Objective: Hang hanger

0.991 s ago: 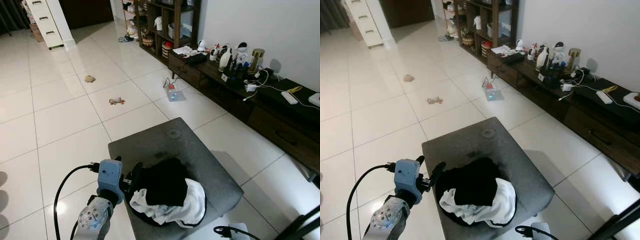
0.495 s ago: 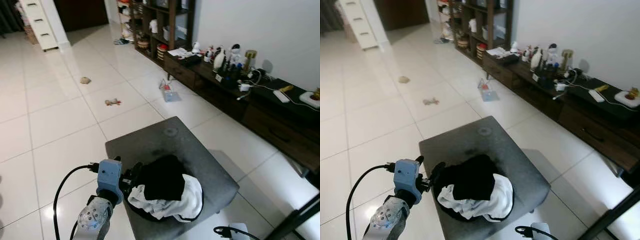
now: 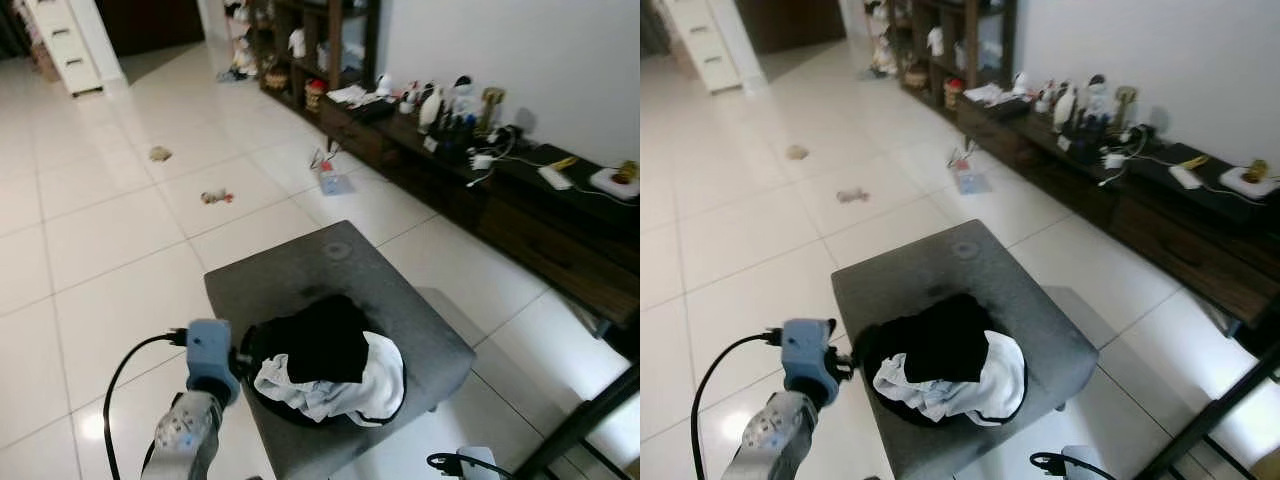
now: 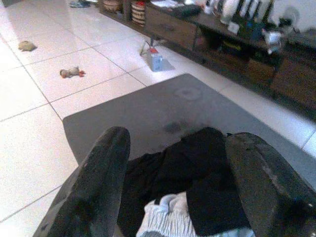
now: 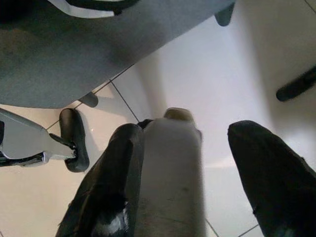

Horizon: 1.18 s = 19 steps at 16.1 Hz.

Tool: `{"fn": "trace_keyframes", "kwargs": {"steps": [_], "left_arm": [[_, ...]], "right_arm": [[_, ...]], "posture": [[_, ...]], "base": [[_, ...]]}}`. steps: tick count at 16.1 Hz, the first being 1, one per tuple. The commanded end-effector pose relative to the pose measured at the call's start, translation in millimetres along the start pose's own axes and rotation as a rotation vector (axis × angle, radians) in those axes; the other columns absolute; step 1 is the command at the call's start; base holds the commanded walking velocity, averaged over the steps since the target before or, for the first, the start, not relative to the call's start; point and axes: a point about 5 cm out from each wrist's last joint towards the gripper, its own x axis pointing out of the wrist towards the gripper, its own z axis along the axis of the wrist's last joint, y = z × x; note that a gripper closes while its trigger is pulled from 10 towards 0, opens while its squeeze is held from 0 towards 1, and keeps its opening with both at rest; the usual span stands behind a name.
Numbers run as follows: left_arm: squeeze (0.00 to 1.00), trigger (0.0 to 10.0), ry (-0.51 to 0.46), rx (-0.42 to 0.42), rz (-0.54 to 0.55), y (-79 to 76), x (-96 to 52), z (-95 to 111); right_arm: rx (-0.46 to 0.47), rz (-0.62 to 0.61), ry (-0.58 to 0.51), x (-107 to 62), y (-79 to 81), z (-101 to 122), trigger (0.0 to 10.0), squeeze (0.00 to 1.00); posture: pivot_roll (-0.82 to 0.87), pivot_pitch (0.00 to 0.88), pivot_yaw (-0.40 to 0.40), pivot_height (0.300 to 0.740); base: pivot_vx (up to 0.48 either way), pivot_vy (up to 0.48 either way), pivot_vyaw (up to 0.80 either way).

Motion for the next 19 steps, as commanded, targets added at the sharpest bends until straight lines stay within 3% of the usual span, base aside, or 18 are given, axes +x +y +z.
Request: {"fn": "trace_keyframes", "kwargs": {"steps": [1,4,7,8,10,11,13,15,17,19], "left_arm": [[0.00,10.0,0.009,-0.056,0.028,1.7,4.8,-1],[0.00,10.0,0.019,-0.129,0.099,7.1,13.6,-3],[0.00,10.0,0.048,-0.279,0.223,18.6,21.4,-5],[0.00,10.0,0.087,-0.366,0.242,19.0,28.4,-7],[0.00,10.0,0.106,-0.421,0.270,18.8,35.7,-9],[0.00,10.0,0.175,-0.528,0.339,20.6,43.3,-16],[0.00,10.0,0.195,-0.650,0.354,18.6,50.9,-17],[0.00,10.0,0.208,-0.659,0.330,12.9,53.9,-20],[0.00,10.0,0.185,-0.562,0.312,10.2,56.2,-19],[0.00,10.0,0.156,-0.535,0.342,12.0,55.6,-18]], "right_arm": [[0.001,0.003,0.028,-0.9,-0.3,-6,10.0,0.00],[0.006,0.009,0.020,-1.1,0.0,-7,10.0,0.00],[0.003,-0.001,0.023,-1.6,-1.5,-8,10.0,0.00],[-0.003,0.002,0.025,-1.8,-1.7,-9,10.0,0.00],[-0.006,0.008,0.023,-2.0,-2.2,-9,10.0,0.00],[-0.012,0.013,0.022,-2.7,-2.9,-11,10.0,0.00],[-0.015,0.015,0.021,-4.6,-4.9,-17,10.0,0.00],[-0.014,0.012,0.021,-7.3,-7.9,-25,10.0,0.00],[-0.015,0.010,0.010,-11.5,-10.9,-36,10.0,0.00],[-0.027,0.021,-0.003,-14.8,-11.9,-43,10.0,0.00]], "posture": [[-0.07,0.115,0.017,0.661],[-0.07,0.126,0.013,0.651],[-0.07,0.144,0.004,0.651],[-0.08,0.163,-0.003,0.651],[-0.08,0.176,-0.008,0.651],[-0.09,0.216,-0.025,0.651],[-0.11,0.255,-0.037,0.651],[-0.12,0.288,-0.047,0.651],[-0.12,0.323,-0.056,0.646],[-0.12,0.343,-0.060,0.626]], "base": [[0.000,0.000,0.00],[0.000,0.000,0.00],[0.000,0.000,0.00],[0.000,0.000,0.00],[0.000,0.000,0.00],[0.000,0.000,0.00],[0.000,0.000,0.00],[0.000,0.000,0.00],[0.000,0.000,0.00],[0.000,0.000,0.00]]}}
